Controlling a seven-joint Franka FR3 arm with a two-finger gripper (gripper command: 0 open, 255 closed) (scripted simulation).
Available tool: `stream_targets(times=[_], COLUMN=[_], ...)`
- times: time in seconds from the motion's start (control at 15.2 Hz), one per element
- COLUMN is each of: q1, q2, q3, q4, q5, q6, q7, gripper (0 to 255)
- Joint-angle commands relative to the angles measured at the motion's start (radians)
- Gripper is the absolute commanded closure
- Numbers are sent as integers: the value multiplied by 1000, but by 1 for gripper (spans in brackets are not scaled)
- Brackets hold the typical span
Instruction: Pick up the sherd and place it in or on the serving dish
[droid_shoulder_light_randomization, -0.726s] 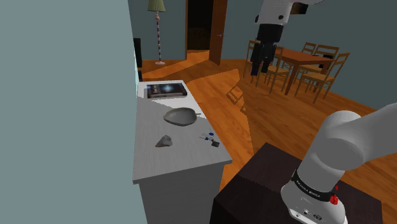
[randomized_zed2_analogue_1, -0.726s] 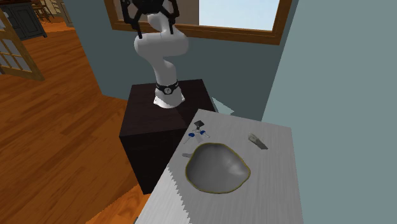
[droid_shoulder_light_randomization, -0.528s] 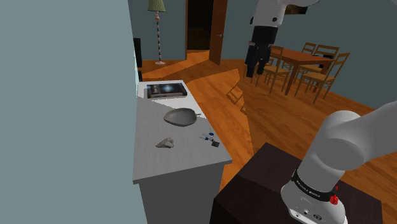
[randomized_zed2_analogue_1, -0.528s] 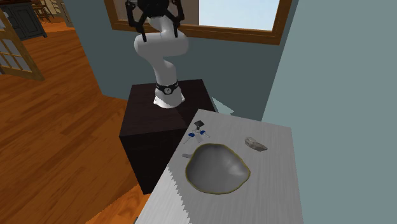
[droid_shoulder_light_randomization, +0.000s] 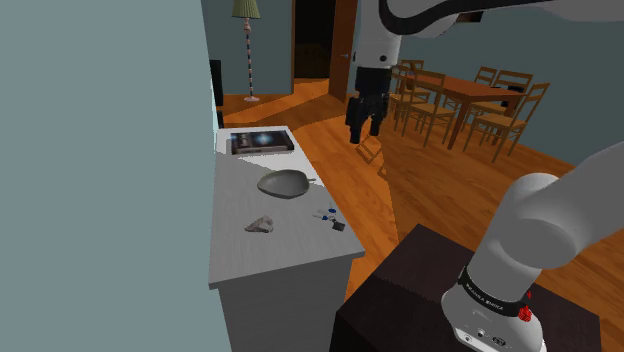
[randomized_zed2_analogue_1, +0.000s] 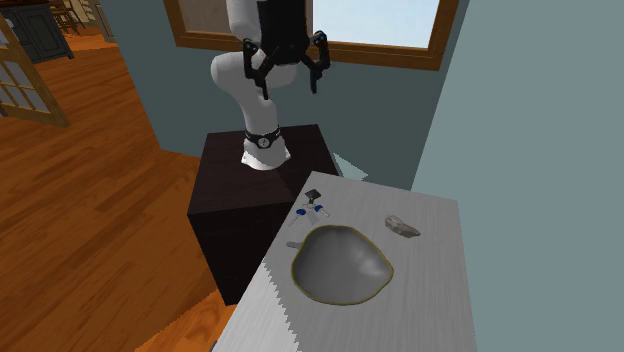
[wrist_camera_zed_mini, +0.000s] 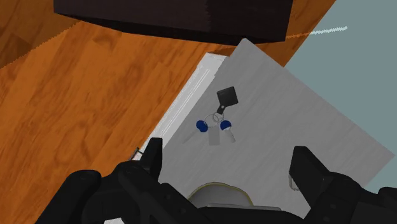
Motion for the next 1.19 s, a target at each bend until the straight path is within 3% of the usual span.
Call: stream_targets(times=[0.0, 0.53, 1.12], q1=[13, 48, 98], q2=[62, 321, 658], q3=[36, 146, 230], q4=[7, 95, 287], q5=[11, 3, -87], q6=[51, 197, 296], q7=[35, 156, 310], gripper=[0, 0, 0])
